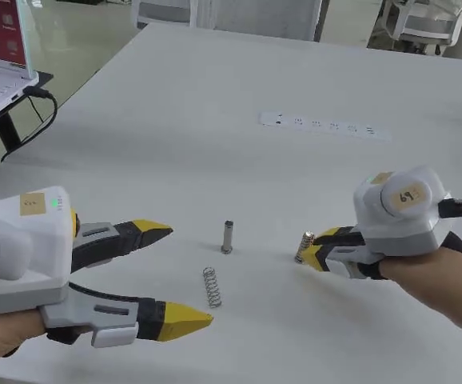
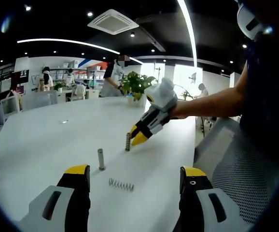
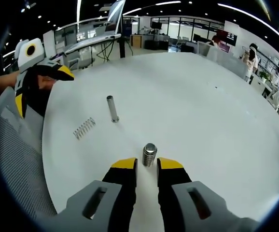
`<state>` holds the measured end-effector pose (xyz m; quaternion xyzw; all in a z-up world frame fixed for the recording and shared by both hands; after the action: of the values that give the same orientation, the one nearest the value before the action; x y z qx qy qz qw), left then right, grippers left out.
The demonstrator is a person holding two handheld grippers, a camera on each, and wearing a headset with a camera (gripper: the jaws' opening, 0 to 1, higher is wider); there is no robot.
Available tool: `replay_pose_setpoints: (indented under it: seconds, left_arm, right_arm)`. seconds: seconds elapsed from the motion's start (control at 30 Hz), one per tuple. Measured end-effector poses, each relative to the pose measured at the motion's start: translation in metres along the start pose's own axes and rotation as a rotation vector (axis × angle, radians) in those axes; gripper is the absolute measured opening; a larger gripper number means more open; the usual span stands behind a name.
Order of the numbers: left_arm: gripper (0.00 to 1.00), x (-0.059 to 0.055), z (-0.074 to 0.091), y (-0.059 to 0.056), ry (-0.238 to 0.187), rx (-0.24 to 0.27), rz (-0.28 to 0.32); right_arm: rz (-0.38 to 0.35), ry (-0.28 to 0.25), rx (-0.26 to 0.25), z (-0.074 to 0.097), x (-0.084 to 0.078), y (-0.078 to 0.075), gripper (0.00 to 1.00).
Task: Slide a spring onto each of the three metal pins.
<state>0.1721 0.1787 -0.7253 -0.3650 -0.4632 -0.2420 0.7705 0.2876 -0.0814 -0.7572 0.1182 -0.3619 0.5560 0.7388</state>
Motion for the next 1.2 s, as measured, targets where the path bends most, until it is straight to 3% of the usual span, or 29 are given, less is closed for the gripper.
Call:
replay_pose_setpoints:
  seconds: [0.23,0.73,1.03,1.2]
  left_arm:
    - [0.72,-0.001,0.000,0.001,0.000,0.000,0.001]
    - [0.71,-0.003,0.000,0.000,0.001,-0.005,0.002]
    - [0.71,-0.004,0.002,-0.001,-0.002,-0.005,0.003]
    - [0.71,-0.005,0.003,-0.001,-0.003,-0.003,0.004]
  right_arm:
    - [-0.007,0.023,0.011,0.009,-0.001,0.007,0.16]
    - [0.040,0.044,0.096,0.012,0.009,0.046,0.16]
    - [0.058,0.006,0.156,0.006,0.030,0.066,0.17]
    - [0.071,-0.014,0.203,-0.006,0.045,0.083,0.18]
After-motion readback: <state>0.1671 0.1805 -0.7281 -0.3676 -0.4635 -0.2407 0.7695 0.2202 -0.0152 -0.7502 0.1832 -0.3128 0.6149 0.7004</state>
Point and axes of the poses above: the centre of the closed fingertips' face, and the gripper's own axes: z roughly backward along the fingers, y roughly to its left, x roughly out of its top, the point moved 10 cm from there along z, roughly backward along the fingers, and after that the axes turned 15 degrees about z, right-handed, at the moved point
